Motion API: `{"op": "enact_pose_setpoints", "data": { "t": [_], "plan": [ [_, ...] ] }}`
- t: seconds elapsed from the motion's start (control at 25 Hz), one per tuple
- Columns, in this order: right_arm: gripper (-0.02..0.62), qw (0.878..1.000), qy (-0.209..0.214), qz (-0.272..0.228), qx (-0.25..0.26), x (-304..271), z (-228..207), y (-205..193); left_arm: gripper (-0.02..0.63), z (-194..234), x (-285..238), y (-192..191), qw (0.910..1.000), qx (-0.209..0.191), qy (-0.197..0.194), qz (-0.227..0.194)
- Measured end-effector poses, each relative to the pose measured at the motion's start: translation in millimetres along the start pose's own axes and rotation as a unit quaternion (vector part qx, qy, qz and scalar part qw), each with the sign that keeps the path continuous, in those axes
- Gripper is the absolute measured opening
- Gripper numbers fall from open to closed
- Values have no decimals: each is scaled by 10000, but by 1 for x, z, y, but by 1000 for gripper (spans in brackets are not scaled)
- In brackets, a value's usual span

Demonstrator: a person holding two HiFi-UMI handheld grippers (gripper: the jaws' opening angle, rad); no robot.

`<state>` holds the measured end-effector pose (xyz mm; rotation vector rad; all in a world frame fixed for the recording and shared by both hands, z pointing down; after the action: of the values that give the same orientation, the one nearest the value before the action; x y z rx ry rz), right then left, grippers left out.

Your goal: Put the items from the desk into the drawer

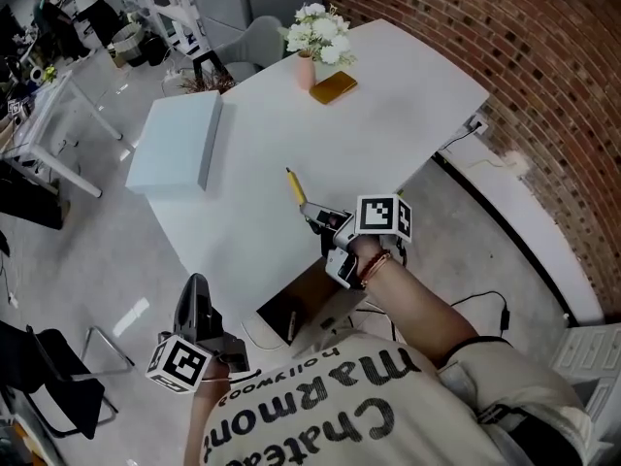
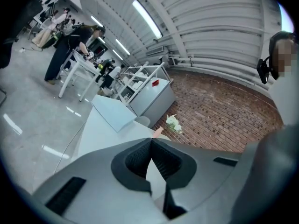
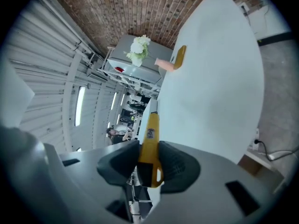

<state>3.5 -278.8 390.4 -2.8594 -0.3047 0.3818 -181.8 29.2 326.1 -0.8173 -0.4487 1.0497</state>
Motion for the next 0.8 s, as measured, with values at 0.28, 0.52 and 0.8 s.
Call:
{"op": "enact_pose_setpoints", "data": {
  "t": [0.28,0.52,0.8],
  "plan": [
    [137,9997,90,-157,132,30,36,-66,2,10,65,13,9991,-71,-391,150],
    [137,9993,130,-324,141,57,62,-131,2,35,126,33,9984,-198,-530,34],
    [137,9980,310,-487,253,89,92,-186,2,41,175,49,9955,-291,-898,93]
  ]
}}
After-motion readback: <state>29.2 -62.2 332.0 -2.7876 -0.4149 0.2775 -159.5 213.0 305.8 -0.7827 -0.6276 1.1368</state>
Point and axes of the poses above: the fingertips, and each gripper's own axes: x backward along the fingers, z to its left, y out of its top, the point moved 10 cm from there along x, backward along the fingers, and after that the axes turned 11 degrees about -z, right-handed, at the moved point
